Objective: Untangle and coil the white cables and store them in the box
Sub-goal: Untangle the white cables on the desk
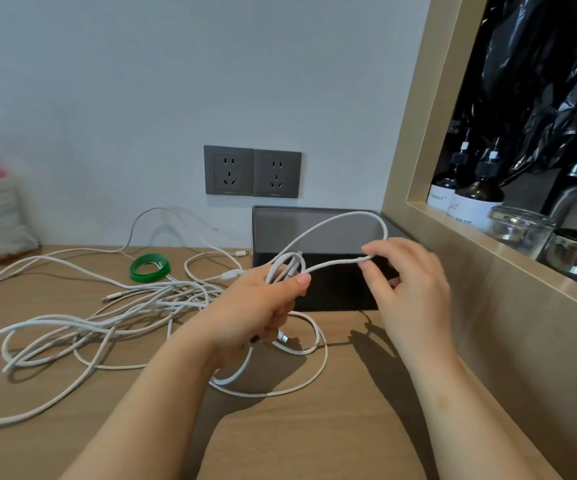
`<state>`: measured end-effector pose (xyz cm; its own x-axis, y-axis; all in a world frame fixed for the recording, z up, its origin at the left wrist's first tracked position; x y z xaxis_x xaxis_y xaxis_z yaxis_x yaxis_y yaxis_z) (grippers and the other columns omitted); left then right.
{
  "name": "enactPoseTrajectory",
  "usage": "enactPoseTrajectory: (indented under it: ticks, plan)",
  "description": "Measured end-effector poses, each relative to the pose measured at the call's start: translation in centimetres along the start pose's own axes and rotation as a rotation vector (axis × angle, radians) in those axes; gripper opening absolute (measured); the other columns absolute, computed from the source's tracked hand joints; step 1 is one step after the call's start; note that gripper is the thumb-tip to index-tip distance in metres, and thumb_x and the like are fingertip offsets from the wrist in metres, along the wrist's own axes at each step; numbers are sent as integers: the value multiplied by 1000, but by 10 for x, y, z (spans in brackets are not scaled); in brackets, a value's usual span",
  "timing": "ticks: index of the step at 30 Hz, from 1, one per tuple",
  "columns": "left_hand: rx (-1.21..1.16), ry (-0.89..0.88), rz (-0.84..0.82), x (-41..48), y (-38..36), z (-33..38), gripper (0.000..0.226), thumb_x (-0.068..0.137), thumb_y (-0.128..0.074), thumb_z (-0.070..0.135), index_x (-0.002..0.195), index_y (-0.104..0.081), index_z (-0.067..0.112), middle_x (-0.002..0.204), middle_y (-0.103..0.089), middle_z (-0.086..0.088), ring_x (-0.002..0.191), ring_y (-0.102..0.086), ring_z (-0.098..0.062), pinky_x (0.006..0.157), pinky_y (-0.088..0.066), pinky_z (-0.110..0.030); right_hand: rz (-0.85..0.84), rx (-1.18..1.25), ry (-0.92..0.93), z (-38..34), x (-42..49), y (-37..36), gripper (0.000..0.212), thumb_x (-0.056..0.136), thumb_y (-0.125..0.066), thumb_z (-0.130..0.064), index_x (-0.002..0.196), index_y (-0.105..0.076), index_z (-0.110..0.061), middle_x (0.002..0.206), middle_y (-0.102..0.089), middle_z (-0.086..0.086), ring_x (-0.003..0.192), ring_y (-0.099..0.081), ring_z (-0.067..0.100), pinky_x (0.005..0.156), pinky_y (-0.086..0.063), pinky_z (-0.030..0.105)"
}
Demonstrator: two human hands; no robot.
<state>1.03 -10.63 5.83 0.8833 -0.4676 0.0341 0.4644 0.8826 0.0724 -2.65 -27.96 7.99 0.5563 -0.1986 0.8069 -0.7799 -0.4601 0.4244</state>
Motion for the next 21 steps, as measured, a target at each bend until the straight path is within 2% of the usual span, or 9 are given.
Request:
enactPoseTrajectory:
  ticks: [2,4,5,7,9,10,15,18,21]
  plan:
    - [-73,-5,-15,-2,3,2,30,95,-52,27,66,-51,19,54,-31,3,45,-23,-9,40,-24,-17,74,-74,34,0,1,7,12,82,-69,-28,91,-70,-20,120,-56,7,109,-40,20,79,-40,28]
    - [-110,-12,0,-3,6,2,30,96,-49,27,68,-48,18,54,-31,4,47,-22,-8,40,-23,-16,137,-117,37,1,4,14,26,77,-66,-44,76,-66,-18,125,-54,8,115,-39,26,88,-35,35]
    - [-117,-18,14,-3,7,2,29,97,-48,27,69,-47,17,54,-31,5,47,-22,-8,41,-24,-17,163,-130,69,1,5,17,35,76,-62,-50,67,-61,-16,117,-60,9,111,-44,27,86,-34,33]
    - [-119,-24,71,-2,8,2,27,98,-46,28,73,-48,16,54,-31,4,47,-24,-8,42,-25,-17,116,-46,94,-3,6,20,46,76,-55,-56,55,-49,-15,82,-67,6,84,-56,23,72,-37,27]
    - [-115,-16,182,0,11,1,25,99,-45,29,79,-51,14,56,-33,2,46,-27,-8,42,-25,-18,-44,160,-39,-8,4,13,54,80,-52,-63,52,-44,-17,56,-55,2,58,-52,13,53,-35,17]
    - [-110,-13,242,1,12,0,25,99,-45,29,82,-52,13,57,-34,2,46,-28,-8,42,-26,-18,-105,248,-110,-10,2,9,54,81,-52,-64,53,-43,-18,51,-48,1,55,-50,15,50,-36,17]
    - [-52,-21,444,5,15,-2,25,97,-46,35,86,-55,15,61,-41,0,49,-34,-9,42,-31,-18,-178,557,-230,-11,-1,0,33,81,-41,-42,57,-42,-20,44,-38,-6,44,-35,9,47,-30,24]
    - [-7,-65,417,5,12,-5,21,92,-54,40,83,-54,21,63,-43,5,55,-38,-9,51,-34,-22,-258,606,-242,-13,-4,-6,22,81,-39,-29,62,-45,-21,43,-39,-11,42,-32,5,46,-26,20]
    - [12,-71,358,5,10,-6,36,79,-64,50,82,-49,17,63,-39,4,55,-34,-11,56,-32,-26,-351,590,-107,-27,-9,-12,17,90,-44,-34,76,-52,-27,50,-47,-11,45,-39,5,46,-31,17]
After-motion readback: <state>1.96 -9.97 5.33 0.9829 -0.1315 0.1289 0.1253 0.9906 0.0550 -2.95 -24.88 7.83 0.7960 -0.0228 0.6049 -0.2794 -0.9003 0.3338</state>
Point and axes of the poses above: each hand's wrist, its own x-axis towards the middle knuckle, its own y-axis out of the back of the hand, z = x × y, the point moved 4 cm from there along x, towards the middle knuckle
